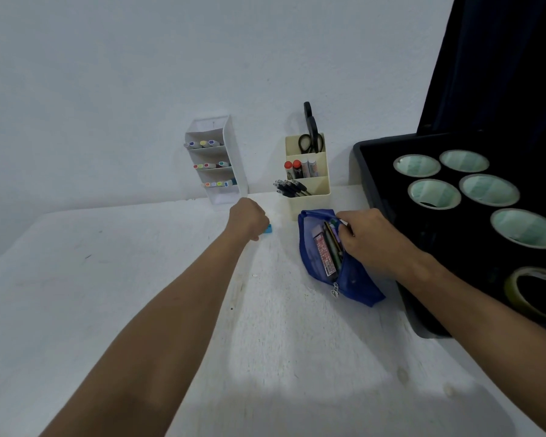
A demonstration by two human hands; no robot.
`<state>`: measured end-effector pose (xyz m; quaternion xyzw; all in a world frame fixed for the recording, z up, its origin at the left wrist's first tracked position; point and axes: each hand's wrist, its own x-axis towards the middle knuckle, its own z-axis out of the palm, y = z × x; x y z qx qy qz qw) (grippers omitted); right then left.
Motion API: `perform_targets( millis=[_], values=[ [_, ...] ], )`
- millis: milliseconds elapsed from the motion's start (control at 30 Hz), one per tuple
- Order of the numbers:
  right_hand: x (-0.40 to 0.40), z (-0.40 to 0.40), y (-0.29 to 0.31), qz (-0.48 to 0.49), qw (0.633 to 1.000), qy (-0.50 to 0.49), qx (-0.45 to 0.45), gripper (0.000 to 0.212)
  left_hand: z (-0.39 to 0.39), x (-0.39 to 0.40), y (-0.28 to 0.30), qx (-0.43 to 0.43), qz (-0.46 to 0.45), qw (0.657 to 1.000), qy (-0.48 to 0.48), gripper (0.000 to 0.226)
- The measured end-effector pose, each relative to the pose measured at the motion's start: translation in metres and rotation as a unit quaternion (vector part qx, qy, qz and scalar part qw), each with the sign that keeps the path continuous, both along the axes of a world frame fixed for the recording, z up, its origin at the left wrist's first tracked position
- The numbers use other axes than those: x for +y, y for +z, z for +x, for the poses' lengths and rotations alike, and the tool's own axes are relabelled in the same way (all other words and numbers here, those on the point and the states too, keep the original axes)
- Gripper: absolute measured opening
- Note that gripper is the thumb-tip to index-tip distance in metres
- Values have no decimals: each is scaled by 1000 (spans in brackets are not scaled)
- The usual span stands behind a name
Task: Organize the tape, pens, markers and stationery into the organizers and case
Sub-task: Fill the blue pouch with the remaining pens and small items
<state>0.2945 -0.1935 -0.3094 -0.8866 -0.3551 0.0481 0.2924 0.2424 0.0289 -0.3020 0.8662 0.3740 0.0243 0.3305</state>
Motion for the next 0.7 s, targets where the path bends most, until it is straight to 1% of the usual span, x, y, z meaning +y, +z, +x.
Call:
perform_targets(
  millis=[33, 67, 100, 133, 167, 200, 267, 400, 533, 633, 700],
  values=[
    [0, 0, 0, 2, 1000, 1, -1, 25, -1, -1, 0, 12, 10, 1000, -6, 19],
    [0, 0, -1, 2, 1000, 2, 0, 24, -3, -1, -3, 18, 29, 999, -15, 9],
    [0, 0, -1, 2, 1000, 3, 0, 24, -1, 2, -11, 25, 50, 998, -25, 11],
    [0, 0, -1, 1, 1000, 4, 0, 23, 1, 3, -17, 35, 72, 996, -39, 29],
    [0, 1, -1, -1, 1000, 3, -1, 23, 1, 1, -20, 48, 96, 993, -55, 39],
    [1, 1, -1, -2, 1000, 2, -2, 23, 1, 1, -23, 51, 115, 990, -65, 43],
    [2, 3, -2, -6, 1000, 1, -3, 23, 1, 2, -29, 70, 146, 983, -88, 40],
    [2, 3, -4, -13, 1000, 1, 6, 22, -4, -1, -33, 68, 174, 977, -105, 37],
    [2, 4, -4, -9, 1000, 3, 8, 22, -12, -4, -32, 62, 170, 977, -117, 28],
    [2, 4, -4, -8, 1000, 0, 10, 21, -16, -12, -31, 64, 146, 980, -122, 31],
    [3, 4, -4, -14, 1000, -1, 9, 21, -17, -20, -28, 39, 122, 985, -114, 31]
  ],
)
